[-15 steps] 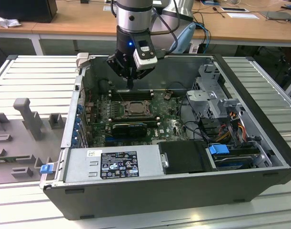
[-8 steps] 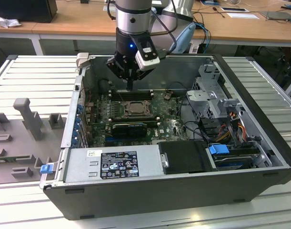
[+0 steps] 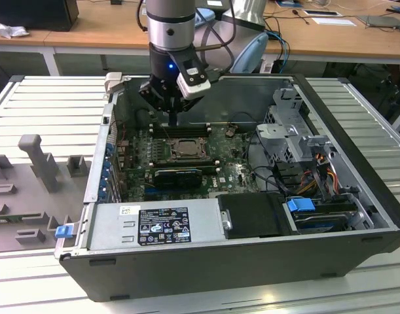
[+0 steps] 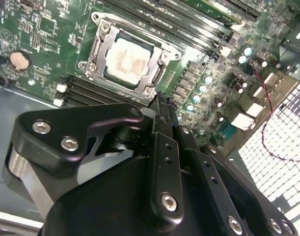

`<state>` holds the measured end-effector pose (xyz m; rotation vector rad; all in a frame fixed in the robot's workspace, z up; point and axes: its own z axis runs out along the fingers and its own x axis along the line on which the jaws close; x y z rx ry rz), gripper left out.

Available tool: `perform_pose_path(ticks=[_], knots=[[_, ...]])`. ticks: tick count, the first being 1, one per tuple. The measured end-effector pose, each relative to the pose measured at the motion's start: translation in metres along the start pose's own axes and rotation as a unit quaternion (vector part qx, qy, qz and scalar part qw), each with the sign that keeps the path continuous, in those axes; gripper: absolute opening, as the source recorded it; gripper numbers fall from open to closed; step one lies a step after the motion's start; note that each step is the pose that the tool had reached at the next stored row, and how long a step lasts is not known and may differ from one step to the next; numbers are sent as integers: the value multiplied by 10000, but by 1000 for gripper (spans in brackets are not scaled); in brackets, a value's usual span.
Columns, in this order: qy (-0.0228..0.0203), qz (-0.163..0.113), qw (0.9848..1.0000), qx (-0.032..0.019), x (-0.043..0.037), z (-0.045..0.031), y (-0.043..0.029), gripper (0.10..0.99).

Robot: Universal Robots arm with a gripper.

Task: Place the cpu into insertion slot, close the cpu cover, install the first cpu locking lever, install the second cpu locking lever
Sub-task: 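Install the first cpu locking lever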

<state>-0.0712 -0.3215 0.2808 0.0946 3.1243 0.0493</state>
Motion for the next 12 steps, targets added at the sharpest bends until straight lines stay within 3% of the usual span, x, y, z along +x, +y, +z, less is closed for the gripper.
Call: perform_pose_path(ticks=[3, 7, 10, 12], knots=[[8, -282, 9996, -4, 10, 39, -2, 106], [-16, -285, 9996, -6, 177, 67, -13, 106], [-25, -285, 9996, -8, 362, 85, -11, 106], [-24, -285, 9996, -8, 396, 121, 11, 106]])
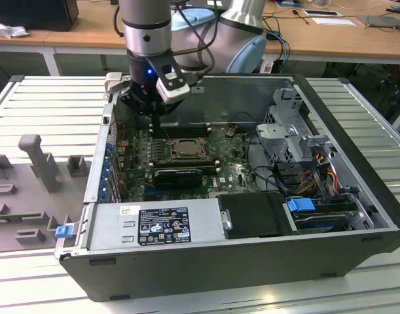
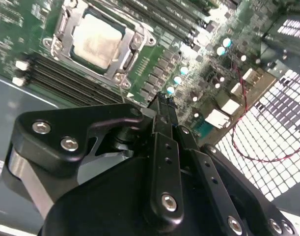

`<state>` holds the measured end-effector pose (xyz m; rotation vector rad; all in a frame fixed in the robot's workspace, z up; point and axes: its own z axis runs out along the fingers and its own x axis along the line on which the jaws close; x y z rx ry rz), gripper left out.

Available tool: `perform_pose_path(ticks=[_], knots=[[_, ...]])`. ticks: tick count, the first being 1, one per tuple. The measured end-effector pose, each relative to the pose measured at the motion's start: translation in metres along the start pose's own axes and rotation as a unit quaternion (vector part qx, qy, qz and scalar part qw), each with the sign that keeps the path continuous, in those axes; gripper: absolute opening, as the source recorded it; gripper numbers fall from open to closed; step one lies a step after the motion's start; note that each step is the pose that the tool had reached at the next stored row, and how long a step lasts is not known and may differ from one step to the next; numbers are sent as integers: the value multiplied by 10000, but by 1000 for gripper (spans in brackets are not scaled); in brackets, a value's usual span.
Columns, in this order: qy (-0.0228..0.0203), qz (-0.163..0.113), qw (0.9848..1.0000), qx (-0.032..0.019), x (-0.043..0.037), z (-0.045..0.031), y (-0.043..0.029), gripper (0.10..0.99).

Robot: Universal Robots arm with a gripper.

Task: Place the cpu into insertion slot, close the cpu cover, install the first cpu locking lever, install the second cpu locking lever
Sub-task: 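Install the first cpu locking lever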

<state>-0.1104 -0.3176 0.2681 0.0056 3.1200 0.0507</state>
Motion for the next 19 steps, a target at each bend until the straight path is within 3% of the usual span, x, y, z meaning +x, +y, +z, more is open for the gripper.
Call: perform_pose_path(ticks=[4, 6, 11, 15, 19], knots=[[0, 1, 10000, -5, 32, 63, 76, 106], [0, 1, 10000, -11, 48, 98, 166, 106], [0, 1, 10000, -17, 64, 119, 282, 106], [5, 1, 10000, -17, -103, 125, 298, 106], [21, 1, 10000, -17, -328, 138, 299, 106]])
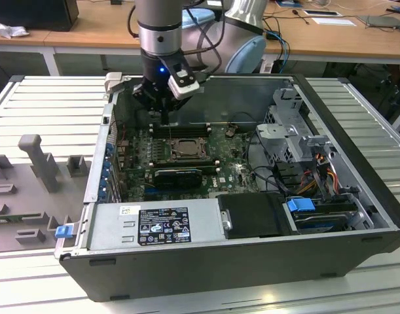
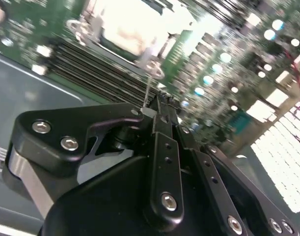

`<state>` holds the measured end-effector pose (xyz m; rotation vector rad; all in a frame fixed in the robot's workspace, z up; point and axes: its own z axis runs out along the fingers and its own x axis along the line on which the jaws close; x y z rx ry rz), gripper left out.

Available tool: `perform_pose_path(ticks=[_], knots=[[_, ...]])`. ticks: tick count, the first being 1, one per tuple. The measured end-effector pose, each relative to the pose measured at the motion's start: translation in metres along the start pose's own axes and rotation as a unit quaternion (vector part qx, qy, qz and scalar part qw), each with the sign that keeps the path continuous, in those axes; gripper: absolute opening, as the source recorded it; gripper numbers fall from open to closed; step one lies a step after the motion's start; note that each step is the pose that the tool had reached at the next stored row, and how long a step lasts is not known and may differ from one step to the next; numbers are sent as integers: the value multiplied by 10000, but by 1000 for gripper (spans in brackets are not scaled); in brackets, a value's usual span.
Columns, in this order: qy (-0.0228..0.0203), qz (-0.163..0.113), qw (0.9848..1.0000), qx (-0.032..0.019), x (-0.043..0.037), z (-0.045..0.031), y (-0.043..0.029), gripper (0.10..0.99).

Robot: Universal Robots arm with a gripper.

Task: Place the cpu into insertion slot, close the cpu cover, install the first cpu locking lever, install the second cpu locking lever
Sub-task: 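Install the first cpu locking lever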

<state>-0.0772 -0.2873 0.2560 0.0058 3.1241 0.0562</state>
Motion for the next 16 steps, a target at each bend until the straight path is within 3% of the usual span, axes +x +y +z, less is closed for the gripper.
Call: perform_pose_path(ticks=[1, 4, 6, 7, 9, 12, 16], knots=[[5, 0, 10000, 0, -97, 8, 0, 106], [7, 1, 10000, -3, -235, 18, 0, 106], [-11, 0, 10000, -20, -240, 19, 0, 106], [-56, -1, 10000, -51, -240, 20, 0, 106], [-92, -3, 9999, -103, -240, 24, 0, 106], [-92, 2, 9997, -213, -239, 54, -1, 106], [-91, 2, 9997, -235, -255, 141, -4, 106]])
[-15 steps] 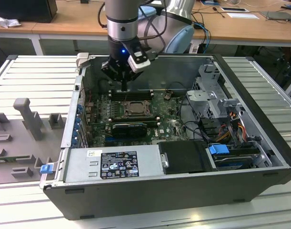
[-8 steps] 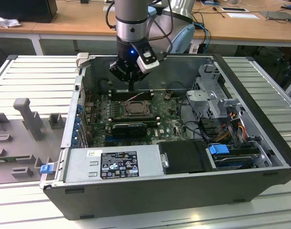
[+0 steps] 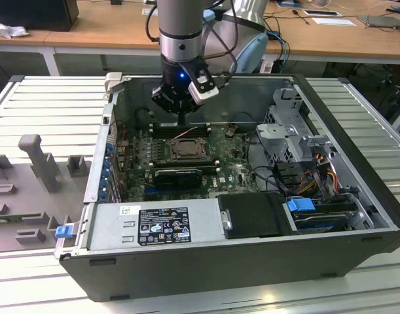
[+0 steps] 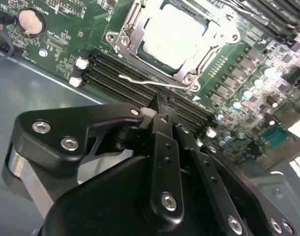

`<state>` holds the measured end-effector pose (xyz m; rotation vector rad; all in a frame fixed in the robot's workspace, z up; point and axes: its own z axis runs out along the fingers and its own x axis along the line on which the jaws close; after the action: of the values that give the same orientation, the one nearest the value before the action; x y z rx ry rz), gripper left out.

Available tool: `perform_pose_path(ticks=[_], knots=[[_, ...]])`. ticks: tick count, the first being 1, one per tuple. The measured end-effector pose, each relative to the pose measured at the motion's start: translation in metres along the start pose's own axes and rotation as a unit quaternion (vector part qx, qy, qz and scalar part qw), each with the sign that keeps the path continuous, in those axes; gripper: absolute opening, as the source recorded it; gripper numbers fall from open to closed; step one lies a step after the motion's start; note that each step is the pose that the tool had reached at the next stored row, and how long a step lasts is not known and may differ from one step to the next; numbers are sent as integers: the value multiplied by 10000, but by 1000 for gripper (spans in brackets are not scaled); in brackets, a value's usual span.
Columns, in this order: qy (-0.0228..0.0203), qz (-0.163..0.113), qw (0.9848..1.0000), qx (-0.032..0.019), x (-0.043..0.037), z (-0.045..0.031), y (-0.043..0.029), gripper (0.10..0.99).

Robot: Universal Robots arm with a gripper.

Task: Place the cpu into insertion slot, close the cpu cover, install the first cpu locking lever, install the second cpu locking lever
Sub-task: 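Install the first cpu locking lever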

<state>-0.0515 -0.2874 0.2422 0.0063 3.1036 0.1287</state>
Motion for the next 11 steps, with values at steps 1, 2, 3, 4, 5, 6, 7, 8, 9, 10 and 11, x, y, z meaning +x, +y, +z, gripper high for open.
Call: perform_pose_path(ticks=[1, 2, 3, 4, 5, 6, 7, 8, 9, 10, 11], knots=[[1, 0, 10000, 0, -25, 51, -3, 106], [3, 0, 10000, -1, -58, 96, -1, 106], [4, -12, 10000, -1, -83, 107, -1, 106], [6, -41, 10000, -7, -101, 120, 0, 106], [10, -78, 10000, -14, -111, 126, 7, 106], [11, -91, 10000, -16, -118, 129, 14, 106], [12, -96, 10000, -17, -127, 133, 23, 106], [12, -97, 10000, -18, -134, 140, 32, 106], [11, -98, 9999, -20, -142, 149, 34, 106], [11, -98, 10000, -19, -151, 157, 34, 106], [11, -97, 10000, -19, -162, 164, 33, 106]])
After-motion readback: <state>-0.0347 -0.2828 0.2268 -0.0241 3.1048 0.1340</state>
